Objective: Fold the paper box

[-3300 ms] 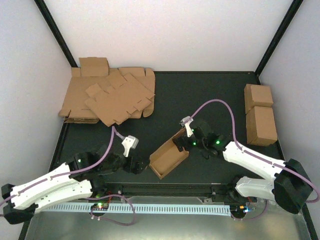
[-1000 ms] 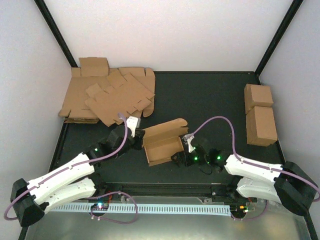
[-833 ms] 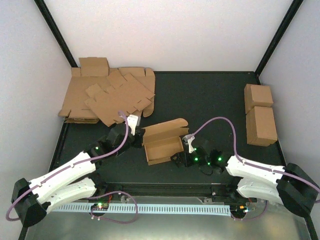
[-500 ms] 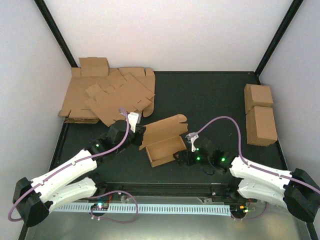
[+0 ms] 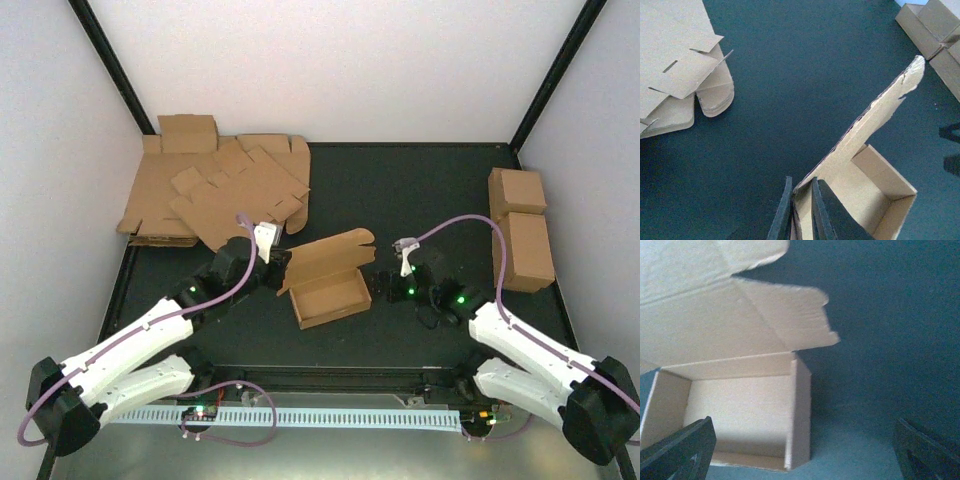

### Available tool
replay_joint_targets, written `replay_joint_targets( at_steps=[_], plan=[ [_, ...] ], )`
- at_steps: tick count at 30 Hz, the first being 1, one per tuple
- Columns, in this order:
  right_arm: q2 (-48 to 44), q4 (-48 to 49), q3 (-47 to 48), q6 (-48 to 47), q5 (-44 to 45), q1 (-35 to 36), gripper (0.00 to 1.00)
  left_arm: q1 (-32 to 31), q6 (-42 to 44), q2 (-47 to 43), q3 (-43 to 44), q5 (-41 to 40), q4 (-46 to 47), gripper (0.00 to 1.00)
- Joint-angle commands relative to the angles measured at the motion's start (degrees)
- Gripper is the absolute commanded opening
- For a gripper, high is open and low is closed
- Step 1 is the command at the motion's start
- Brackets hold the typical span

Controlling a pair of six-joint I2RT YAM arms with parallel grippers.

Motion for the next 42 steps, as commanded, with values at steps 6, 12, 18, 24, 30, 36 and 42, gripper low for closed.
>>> replay_joint_targets(
  at_steps=[6, 12, 18, 24, 30, 36, 42],
  plan=[
    [-3.7, 4.0, -0.2, -5.4, -1.4, -6.7, 0.98, 0.5, 1.3, -0.7, 3.1, 2.2, 0.3, 0.13],
    [-3.9, 10.1, -1.0, -12.5, -6.6, -6.7, 0.90, 0.6, 1.6, -0.4, 3.4, 2.3, 0.2, 0.13],
    [4.3, 18.0, -0.6, -17.3, -8.2, -6.8, 0.92, 0.8, 1.7, -0.1, 3.5, 2.1, 0.2, 0.13],
    [10.9, 26.7, 0.7, -19.4, -20.6, -12.8, 1.00, 1.2, 1.6, 0.3, 3.5, 2.6, 0.3, 0.13],
    [18.7, 33.6, 2.3, -19.4, -26.7, -14.1, 1.00, 1.5, 1.6, 0.7, 3.6, 3.4, 0.4, 0.13],
    [23.5, 36.1, 3.9, -17.7, -31.1, -14.3, 0.83, 2.1, 1.7, 1.0, 3.6, 3.9, 0.6, 0.13],
    [19.1, 34.9, 0.4, -16.3, -29.5, -14.1, 0.59, 2.2, 1.8, 1.3, 3.8, 4.5, 0.7, 0.13]
  ],
)
